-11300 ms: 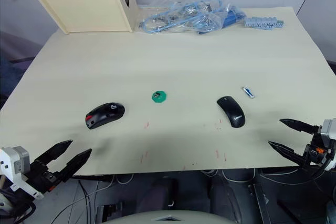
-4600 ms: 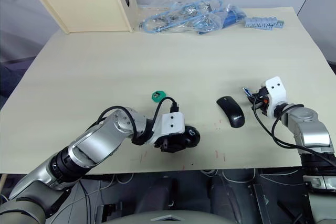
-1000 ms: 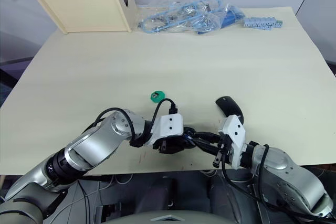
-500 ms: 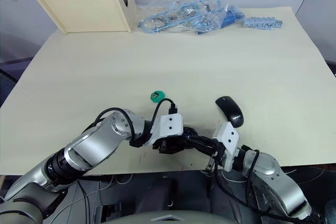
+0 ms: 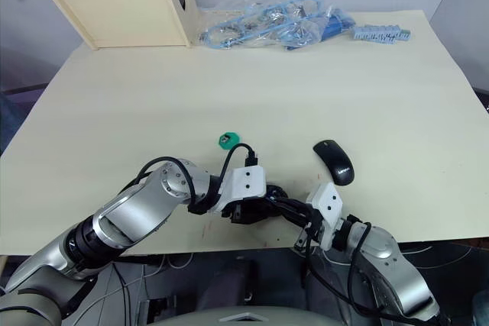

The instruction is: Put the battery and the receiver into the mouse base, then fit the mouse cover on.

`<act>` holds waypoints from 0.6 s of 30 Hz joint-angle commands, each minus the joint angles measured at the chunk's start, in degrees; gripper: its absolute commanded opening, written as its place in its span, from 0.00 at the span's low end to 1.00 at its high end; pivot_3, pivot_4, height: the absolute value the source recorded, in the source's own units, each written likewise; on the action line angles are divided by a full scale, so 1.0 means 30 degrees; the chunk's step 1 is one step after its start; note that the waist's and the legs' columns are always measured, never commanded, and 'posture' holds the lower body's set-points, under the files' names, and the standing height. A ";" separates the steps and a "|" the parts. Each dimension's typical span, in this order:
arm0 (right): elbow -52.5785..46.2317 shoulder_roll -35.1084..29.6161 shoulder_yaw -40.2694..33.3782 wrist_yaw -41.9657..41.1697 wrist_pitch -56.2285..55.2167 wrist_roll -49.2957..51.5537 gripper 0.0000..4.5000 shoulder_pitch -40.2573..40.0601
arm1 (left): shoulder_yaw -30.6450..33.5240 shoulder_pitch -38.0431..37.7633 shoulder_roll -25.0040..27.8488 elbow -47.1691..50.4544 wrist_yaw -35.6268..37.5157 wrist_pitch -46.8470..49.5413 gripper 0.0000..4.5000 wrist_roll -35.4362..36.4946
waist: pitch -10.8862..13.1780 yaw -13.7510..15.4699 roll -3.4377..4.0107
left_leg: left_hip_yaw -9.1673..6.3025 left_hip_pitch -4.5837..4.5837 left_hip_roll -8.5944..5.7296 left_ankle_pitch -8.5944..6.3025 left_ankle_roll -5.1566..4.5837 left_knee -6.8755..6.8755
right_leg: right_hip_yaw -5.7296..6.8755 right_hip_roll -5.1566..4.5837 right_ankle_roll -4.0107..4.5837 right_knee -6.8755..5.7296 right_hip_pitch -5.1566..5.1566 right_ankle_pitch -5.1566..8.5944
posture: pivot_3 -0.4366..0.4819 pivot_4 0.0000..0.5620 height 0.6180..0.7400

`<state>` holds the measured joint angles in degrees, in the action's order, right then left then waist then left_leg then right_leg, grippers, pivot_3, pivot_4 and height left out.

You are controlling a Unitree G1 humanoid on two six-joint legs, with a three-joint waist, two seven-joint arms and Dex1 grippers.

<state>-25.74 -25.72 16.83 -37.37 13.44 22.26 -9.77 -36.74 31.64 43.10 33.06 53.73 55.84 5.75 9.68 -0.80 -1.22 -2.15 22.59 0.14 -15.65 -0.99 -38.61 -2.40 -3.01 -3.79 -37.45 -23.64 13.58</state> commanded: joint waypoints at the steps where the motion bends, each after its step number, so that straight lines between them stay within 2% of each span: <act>1: 0.0516 0.0324 0.0148 -0.0215 -0.0299 -0.0366 0.04 -0.0001 | -0.0566 -0.0247 0.0207 0.0074 0.0239 0.0021 0.66 0.0001 | -0.0002 -0.0016 0.0000 | 0.0001 -0.0005 0.0000 0.0000 0.0000 0.0000 | -0.0001 0.0001 0.0000 -0.0004 0.0001 0.0000 | 0.48 0.27 1.00; 8: 0.1317 0.0488 0.0363 -0.0151 0.0843 -0.0813 0.04 0.0411 | -0.0624 -0.0265 0.0199 0.0271 0.0160 0.0161 0.66 -0.0016 | -0.0008 -0.0019 -0.0002 | 0.0015 -0.0029 0.0001 0.0000 0.0000 0.0001 | -0.0019 0.0004 0.0008 -0.0031 0.0003 0.0005 | 0.48 0.27 1.00; 13: 0.1932 -0.0520 0.1628 -0.0125 0.3622 -0.2022 0.04 0.1036 | -0.0625 -0.0182 0.0160 0.0321 0.0148 0.0307 0.66 0.0012 | -0.0105 -0.0052 -0.0052 | 0.0025 -0.0055 0.0001 0.0000 0.0000 0.0003 | -0.0030 0.0004 0.0011 -0.0044 0.0012 0.0007 | 0.48 0.27 1.00; 18: 0.1782 -0.1344 0.2441 -0.0210 0.5186 -0.2714 0.04 0.1596 | -0.0601 -0.0118 0.0133 0.0328 0.0146 0.0471 0.66 0.0092 | -0.0236 -0.0062 -0.0122 | 0.0043 -0.0203 0.0004 -0.0002 -0.0001 0.0082 | -0.0045 0.0008 0.0056 -0.0049 0.0103 0.0041 | 0.48 0.27 1.00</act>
<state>-24.93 -27.99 20.44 -38.09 22.93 17.43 -2.94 -37.17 31.40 43.29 33.06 53.44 57.08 5.74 8.97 -0.98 -1.58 -2.02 21.95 0.16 -15.65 -0.99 -38.35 -2.52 -2.98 -3.61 -37.60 -23.30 13.74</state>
